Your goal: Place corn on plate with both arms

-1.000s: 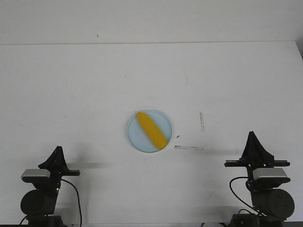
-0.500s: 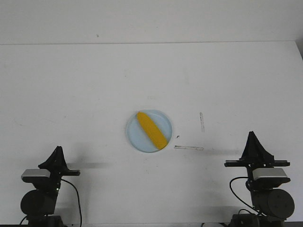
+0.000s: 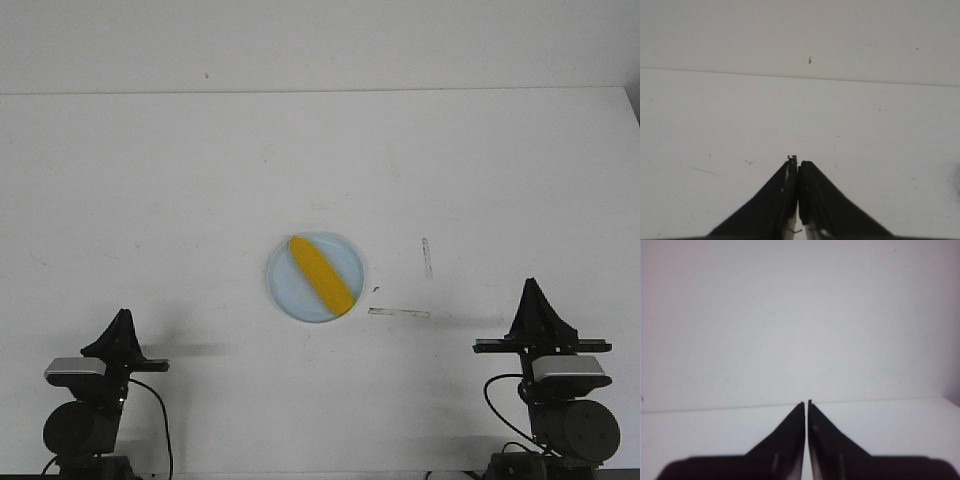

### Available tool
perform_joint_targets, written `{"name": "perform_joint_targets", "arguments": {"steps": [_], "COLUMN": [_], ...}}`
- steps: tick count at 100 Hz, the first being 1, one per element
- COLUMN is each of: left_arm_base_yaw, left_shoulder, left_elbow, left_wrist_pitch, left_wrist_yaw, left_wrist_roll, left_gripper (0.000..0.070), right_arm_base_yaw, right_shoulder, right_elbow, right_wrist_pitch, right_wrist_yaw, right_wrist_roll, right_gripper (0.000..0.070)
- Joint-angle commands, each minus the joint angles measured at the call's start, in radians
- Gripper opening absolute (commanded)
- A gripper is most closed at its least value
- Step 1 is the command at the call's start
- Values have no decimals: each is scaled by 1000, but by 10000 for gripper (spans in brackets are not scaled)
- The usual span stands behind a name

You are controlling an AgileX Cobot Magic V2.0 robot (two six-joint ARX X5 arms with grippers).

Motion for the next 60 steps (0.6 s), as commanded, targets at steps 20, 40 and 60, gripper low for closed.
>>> {"name": "perform_joint_targets", "arguments": {"steps": [20,40,60], "left_arm_base_yaw": [2,2,2], "left_shoulder": [-1,-1,-1], "left_elbow": [-22,-22,-21], "left_wrist_pitch": [13,13,13], "left_wrist_yaw": [-2,-2,-3], "left_wrist_roll": [2,2,2], "left_gripper": [1,1,1], "right_arm_base_yaw": [0,0,0], "right_shoulder": [-52,-149,-179], "right_elbow": [-117,-232,-293], "right_wrist_pitch": [9,8,-15], "right_wrist_yaw": [-32,-31,-29], "right_wrist_roll": [-2,-1,-1], "right_gripper": [8,8,9]}}
